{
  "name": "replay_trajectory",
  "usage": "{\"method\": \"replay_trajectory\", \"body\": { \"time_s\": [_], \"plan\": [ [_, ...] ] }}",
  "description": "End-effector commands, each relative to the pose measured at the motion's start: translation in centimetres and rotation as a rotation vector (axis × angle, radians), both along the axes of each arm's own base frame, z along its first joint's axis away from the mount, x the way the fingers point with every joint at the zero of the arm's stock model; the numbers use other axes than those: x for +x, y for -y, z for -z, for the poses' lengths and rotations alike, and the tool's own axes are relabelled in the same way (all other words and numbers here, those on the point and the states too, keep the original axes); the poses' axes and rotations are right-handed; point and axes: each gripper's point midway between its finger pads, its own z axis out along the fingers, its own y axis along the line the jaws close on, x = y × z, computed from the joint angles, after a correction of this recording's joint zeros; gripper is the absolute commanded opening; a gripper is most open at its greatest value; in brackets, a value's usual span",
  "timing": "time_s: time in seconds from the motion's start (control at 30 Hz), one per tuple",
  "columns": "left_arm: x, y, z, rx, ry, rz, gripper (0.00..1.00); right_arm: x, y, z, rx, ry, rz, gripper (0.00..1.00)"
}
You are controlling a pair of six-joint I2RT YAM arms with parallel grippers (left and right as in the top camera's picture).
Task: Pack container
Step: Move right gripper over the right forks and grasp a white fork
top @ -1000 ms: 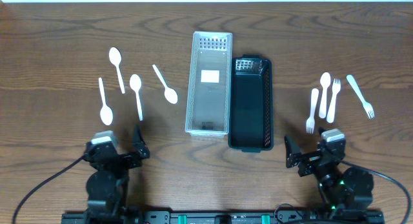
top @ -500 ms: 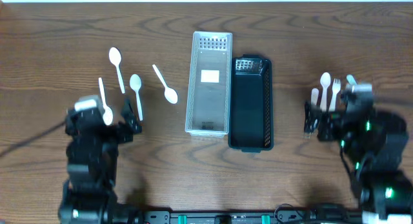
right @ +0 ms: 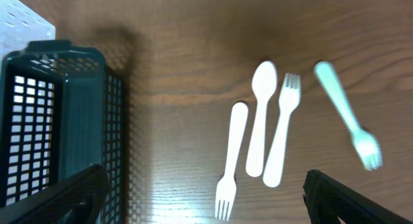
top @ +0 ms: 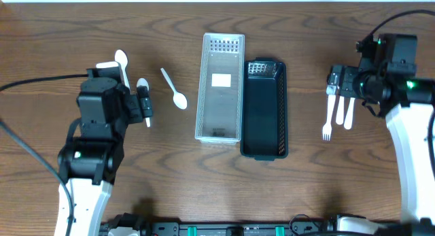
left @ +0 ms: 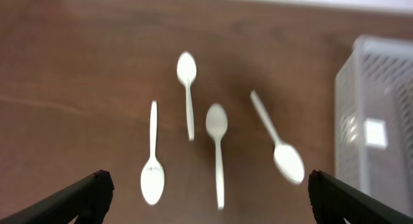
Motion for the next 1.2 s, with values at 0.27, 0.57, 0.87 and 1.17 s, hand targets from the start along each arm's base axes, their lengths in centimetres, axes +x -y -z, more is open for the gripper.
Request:
{"method": "replay_trajectory", "body": {
  "time_s": [0.27,0.57,0.87,1.17],
  "plan": [
    [0.2,-0.4,0.7,0.046,-0.052,0.016,0.98,1.4,2.9,6.4,0.091,-0.17,0.103,0.97],
    [0.0,-0.4,0.9,0.047,-0.064,0.017,0.98,-0.5,3.2,13.6,0.066,-0.432,0.142,0.92],
    [0.0,-0.4,0.9,0.046,-0.064,0.016,0.98,0.0,1.0,17.0,0.092,-0.492,0.22,0.7],
    [0.0,-0.4,0.9,0.047,-0.064,0.017,0.98,-0.6,1.4,19.4,0.085,-0.519,0.318,0.73]
  ]
}}
